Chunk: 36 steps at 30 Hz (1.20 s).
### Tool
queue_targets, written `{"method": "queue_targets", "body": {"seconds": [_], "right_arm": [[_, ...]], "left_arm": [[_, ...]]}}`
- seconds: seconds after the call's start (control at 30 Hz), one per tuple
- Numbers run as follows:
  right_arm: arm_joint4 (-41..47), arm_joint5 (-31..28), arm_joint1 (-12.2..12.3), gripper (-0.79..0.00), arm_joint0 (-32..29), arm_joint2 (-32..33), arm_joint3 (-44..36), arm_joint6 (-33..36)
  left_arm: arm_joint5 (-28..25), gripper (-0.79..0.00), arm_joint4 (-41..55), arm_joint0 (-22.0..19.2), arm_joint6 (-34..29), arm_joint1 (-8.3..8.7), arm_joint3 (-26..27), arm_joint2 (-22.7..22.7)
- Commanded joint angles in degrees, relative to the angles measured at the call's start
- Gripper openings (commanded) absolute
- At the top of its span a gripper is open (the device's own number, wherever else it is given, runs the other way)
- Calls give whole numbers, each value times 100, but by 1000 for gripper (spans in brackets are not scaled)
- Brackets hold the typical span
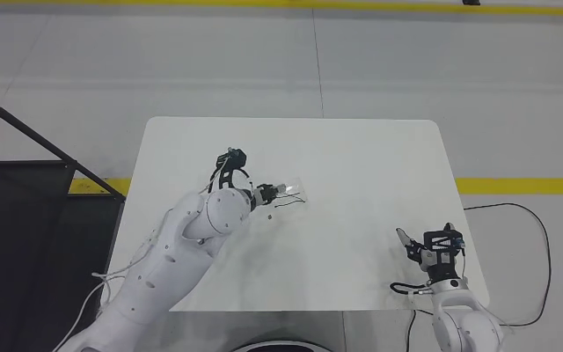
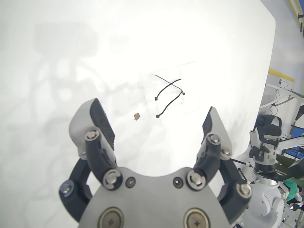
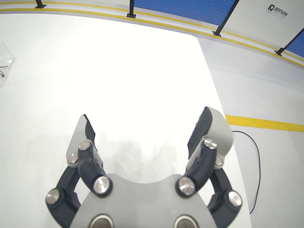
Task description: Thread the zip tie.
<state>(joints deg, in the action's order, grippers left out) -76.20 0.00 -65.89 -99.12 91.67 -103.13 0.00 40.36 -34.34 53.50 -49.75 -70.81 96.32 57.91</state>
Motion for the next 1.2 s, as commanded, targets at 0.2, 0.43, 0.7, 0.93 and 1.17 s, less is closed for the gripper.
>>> {"method": "queue_targets", "body": {"seconds": [0.2,0.43,0.7,0.93,1.17], "right_arm": [[0,0,0,0,0,0,0,0],[0,0,0,0,0,0,0,0],[0,0,0,0,0,0,0,0],[0,0,0,0,0,0,0,0],[0,0,0,0,0,0,0,0]], "left_arm": [[-249,0,340,13,157,-45,-219,64],[-235,-200,354,-68,227,-87,-403,-29],[-45,-166,266,-229,180,-144,-536,-204],[45,-209,333,-354,162,-194,-717,-260],[96,-314,404,-461,138,-237,-882,-302]]}}
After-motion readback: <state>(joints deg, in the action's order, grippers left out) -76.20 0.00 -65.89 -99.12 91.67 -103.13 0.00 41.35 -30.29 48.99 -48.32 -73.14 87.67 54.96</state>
